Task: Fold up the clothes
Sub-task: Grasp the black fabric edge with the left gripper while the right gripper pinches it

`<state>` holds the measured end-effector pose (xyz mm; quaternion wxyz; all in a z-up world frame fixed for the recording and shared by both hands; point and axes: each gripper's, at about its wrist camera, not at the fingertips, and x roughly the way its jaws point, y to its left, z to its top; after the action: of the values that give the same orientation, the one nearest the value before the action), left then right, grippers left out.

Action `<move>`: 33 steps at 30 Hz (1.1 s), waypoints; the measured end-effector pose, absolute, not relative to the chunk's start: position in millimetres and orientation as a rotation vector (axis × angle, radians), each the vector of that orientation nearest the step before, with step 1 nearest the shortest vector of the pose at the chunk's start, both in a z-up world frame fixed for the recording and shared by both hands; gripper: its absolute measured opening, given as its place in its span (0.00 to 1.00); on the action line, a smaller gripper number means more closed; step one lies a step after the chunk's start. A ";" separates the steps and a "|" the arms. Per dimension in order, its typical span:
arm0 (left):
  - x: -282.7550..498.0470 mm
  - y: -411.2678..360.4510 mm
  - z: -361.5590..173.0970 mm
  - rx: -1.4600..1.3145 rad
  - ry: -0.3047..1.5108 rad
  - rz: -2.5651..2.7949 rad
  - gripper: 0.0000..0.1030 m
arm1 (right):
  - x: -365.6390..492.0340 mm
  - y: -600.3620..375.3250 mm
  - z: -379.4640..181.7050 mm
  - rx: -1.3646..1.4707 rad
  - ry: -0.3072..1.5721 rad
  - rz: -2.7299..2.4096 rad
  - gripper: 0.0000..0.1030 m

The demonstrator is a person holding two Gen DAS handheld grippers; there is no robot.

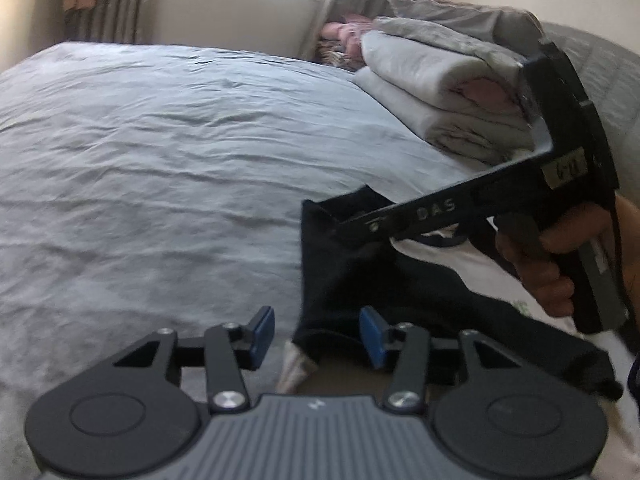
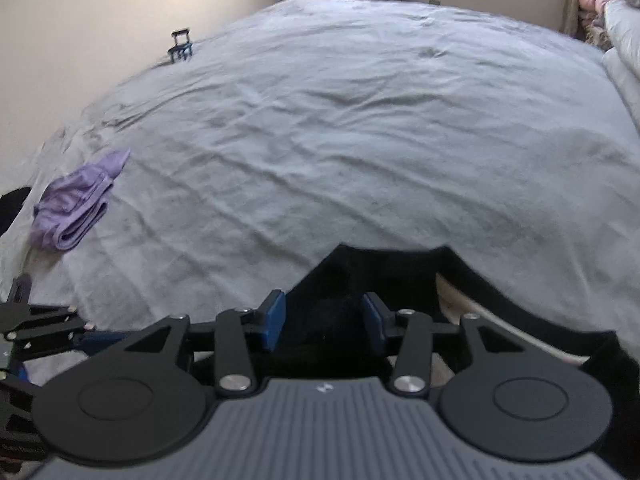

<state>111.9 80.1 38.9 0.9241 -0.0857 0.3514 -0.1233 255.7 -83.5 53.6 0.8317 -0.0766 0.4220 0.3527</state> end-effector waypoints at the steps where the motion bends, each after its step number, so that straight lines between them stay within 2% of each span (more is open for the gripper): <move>1: 113.1 77.8 36.7 -0.169 0.723 -0.255 0.45 | 253.9 -83.2 51.4 -0.179 0.903 0.759 0.46; 2: 114.4 75.5 34.5 -0.162 0.725 -0.257 0.44 | 253.1 -81.8 49.0 -0.191 0.910 0.764 0.43; 3: 115.6 73.2 32.3 -0.155 0.728 -0.259 0.39 | 252.4 -80.7 46.7 -0.201 0.916 0.766 0.30; 5: 118.4 71.4 27.5 -0.148 0.739 -0.251 0.29 | 253.2 -79.7 43.1 -0.208 0.919 0.747 0.10; 6: 119.9 72.1 25.0 -0.149 0.748 -0.240 0.21 | 253.4 -79.4 42.8 -0.206 0.916 0.746 0.09; 8: 120.7 78.4 24.8 -0.180 0.754 -0.234 0.15 | 251.5 -75.9 46.5 -0.211 0.896 0.758 0.08; 15: 124.4 110.3 34.4 -0.361 0.788 -0.193 0.12 | 257.9 -45.1 74.1 -0.263 0.825 0.795 0.07; 21: 129.8 124.1 30.6 -0.443 0.841 -0.179 0.12 | 284.4 -14.9 39.7 -0.302 0.883 0.743 0.07; 26: 130.8 126.3 28.1 -0.455 0.854 -0.179 0.12 | 283.2 -12.3 29.2 -0.261 0.852 0.715 0.09; 28: 131.2 127.2 27.1 -0.460 0.859 -0.179 0.12 | 279.0 -18.3 35.5 -0.258 0.837 0.696 0.15; 30: 131.6 128.1 26.1 -0.465 0.864 -0.179 0.12 | 268.6 -27.2 47.2 -0.267 0.799 0.672 0.32; 33: 132.3 129.4 24.6 -0.472 0.871 -0.178 0.12 | 245.7 -48.9 64.9 -0.266 0.743 0.683 0.35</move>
<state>132.3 129.4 24.6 0.8759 -0.2261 0.4175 -0.0855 245.7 -48.9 64.9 0.8669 -0.1270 0.3548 0.3263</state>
